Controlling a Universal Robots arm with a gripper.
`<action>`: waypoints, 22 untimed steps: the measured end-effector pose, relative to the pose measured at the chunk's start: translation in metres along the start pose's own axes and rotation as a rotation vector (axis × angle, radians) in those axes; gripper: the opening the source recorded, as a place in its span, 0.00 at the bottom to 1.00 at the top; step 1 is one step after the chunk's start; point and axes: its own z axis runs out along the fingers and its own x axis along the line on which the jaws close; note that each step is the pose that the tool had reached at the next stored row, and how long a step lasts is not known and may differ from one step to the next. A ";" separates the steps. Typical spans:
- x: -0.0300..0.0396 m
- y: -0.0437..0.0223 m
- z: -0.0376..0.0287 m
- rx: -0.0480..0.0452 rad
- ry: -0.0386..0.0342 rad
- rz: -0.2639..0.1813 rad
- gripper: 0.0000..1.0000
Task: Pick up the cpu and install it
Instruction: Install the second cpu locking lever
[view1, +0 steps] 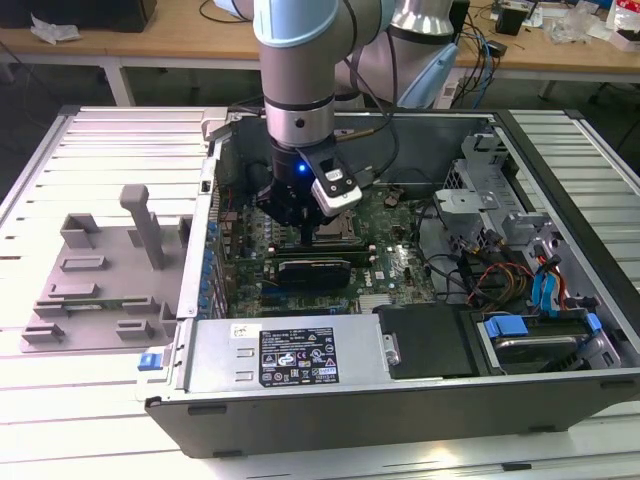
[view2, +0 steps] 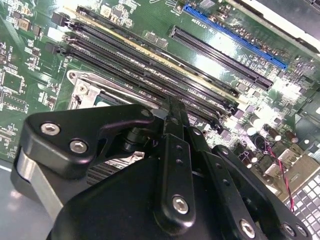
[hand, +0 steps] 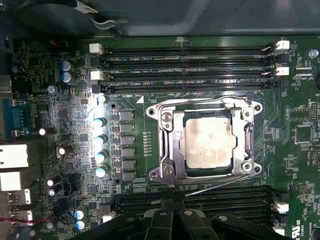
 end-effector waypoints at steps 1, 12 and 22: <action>0.0000 0.0000 0.0003 -0.0019 0.0001 0.000 0.11; 0.0000 -0.0050 0.0010 -0.0366 0.0013 -0.001 0.11; 0.0000 -0.0077 0.0016 -0.0393 0.0002 -0.025 0.11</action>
